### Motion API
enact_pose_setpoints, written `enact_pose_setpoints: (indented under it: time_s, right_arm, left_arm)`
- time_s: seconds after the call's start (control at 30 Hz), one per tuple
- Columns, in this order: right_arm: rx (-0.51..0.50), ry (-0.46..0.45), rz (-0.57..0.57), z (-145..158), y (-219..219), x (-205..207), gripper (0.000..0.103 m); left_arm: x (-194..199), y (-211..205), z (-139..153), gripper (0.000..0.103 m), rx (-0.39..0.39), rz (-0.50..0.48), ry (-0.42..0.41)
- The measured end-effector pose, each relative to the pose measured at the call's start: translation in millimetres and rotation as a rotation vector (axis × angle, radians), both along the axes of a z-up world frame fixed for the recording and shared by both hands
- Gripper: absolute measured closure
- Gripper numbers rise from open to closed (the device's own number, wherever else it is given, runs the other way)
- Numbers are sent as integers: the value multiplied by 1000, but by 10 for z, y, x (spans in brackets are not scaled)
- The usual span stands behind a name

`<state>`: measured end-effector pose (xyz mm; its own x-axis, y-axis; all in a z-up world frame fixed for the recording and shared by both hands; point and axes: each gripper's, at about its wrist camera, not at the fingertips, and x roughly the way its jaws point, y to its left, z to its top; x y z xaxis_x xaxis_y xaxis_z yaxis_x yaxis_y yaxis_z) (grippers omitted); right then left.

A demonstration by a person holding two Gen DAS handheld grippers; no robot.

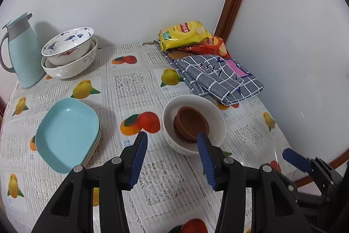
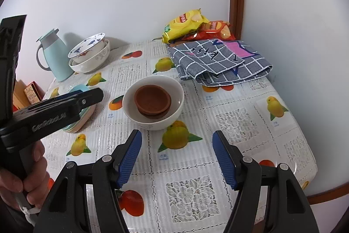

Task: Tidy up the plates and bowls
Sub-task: 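Move both tools to the white bowl rim and close on it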

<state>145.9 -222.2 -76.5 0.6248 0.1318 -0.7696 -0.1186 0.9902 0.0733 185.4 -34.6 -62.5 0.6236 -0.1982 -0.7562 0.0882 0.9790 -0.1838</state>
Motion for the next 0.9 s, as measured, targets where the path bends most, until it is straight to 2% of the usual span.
enact_pose_setpoints:
  time_s: [0.1,0.4,0.73,0.9]
  right_arm:
    - [20,15,-1,-7,4,21,36]
    - [15,22,-11,-75,17,194,37]
    - [13,42,-44,-253,-37,607,37]
    - [34,85,-67,-414,-79,838,49]
  left_arm:
    - [-13,40,-7,58,16,11,12]
    - [92,145,-162,58,-4,38,51]
    - [424,70,-403,58,-27,42,113]
    - [607,37,-513,58,-27,46,135]
